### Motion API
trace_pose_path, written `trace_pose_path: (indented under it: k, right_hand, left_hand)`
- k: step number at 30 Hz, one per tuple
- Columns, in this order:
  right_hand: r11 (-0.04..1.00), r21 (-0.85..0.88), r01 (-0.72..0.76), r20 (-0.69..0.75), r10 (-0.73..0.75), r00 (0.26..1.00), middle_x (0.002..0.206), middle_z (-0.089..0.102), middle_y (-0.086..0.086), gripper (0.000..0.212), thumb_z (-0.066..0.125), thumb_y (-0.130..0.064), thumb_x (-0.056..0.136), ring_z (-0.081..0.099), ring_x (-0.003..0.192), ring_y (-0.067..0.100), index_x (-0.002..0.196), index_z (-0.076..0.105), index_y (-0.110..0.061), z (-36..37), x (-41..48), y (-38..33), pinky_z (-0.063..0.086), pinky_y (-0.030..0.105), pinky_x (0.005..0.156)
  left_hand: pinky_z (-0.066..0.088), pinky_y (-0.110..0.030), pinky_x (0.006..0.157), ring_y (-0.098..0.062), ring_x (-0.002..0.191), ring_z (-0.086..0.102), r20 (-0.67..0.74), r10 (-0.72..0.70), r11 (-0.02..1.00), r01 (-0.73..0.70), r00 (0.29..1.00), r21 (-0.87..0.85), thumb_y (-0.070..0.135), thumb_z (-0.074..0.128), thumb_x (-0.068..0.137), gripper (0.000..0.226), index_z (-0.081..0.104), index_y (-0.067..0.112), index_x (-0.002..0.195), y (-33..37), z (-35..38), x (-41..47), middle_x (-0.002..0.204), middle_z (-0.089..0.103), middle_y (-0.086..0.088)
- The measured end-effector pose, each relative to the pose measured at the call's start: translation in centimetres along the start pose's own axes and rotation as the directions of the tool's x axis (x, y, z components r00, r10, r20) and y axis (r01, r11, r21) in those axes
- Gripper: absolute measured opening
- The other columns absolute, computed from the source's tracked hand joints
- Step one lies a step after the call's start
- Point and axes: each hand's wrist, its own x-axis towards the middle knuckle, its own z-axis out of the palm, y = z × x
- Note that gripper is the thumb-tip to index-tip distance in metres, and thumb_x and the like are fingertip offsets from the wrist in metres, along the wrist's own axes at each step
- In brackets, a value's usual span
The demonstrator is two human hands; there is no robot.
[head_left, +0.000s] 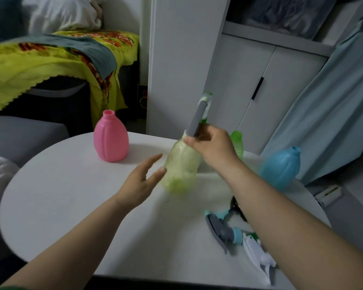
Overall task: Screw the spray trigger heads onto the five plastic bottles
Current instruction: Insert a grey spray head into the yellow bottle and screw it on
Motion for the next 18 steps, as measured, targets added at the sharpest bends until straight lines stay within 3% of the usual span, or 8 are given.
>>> trace_pose_path:
  k: [3, 5, 10, 18]
  right_hand:
    - [0.998, 0.045, -0.035, -0.033, 0.036, 0.999, 0.084, 0.066, 0.0, 0.016, 0.067, -0.013, 0.074, 0.058, 0.075, 0.008, 0.09, 0.065, -0.012, 0.8, 1.8, -0.7, 0.045, 0.021, 0.071]
    - [0.999, 0.034, -0.033, -0.032, 0.035, 0.999, 0.088, 0.065, 0.003, 0.018, 0.066, -0.014, 0.076, 0.058, 0.082, 0.012, 0.093, 0.064, -0.01, 1.8, 3.0, -0.9, 0.044, 0.023, 0.076]
    - [0.998, -0.061, -0.012, -0.044, 0.009, 0.999, 0.091, 0.063, 0.002, 0.02, 0.062, -0.019, 0.079, 0.058, 0.085, 0.016, 0.097, 0.061, -0.01, 4.9, 6.1, -1.5, 0.041, 0.023, 0.071]
    - [0.983, -0.176, -0.057, -0.024, 0.054, 0.998, 0.109, 0.064, 0.011, 0.024, 0.057, -0.017, 0.082, 0.057, 0.097, 0.025, 0.104, 0.057, -0.006, 7.8, 9.4, -0.5, 0.039, 0.026, 0.074]
  left_hand:
    - [0.028, -0.025, 0.098, -0.019, 0.122, 0.043, -0.077, 0.005, 0.983, 0.009, 0.997, 0.184, 0.024, 0.049, 0.087, 0.039, 0.047, 0.012, 0.124, -2.2, -1.0, -1.0, 0.134, 0.049, -0.009]
    - [0.029, -0.029, 0.103, -0.023, 0.123, 0.044, -0.067, 0.002, 0.951, 0.019, 0.998, 0.309, 0.02, 0.052, 0.086, 0.036, 0.051, 0.009, 0.12, -3.8, -1.7, -1.7, 0.134, 0.05, -0.011]
    - [0.012, -0.028, 0.112, -0.012, 0.135, 0.028, 0.093, 0.0, 0.832, -0.051, 0.996, 0.553, 0.036, 0.043, 0.088, 0.044, 0.04, 0.023, 0.13, -6.5, -1.8, -2.3, 0.145, 0.035, 0.004]
    - [0.005, -0.025, 0.112, -0.005, 0.138, 0.017, 0.098, 0.018, 0.794, -0.074, 0.995, 0.604, 0.045, 0.038, 0.087, 0.049, 0.031, 0.029, 0.134, -7.7, -1.4, -2.0, 0.149, 0.027, 0.011]
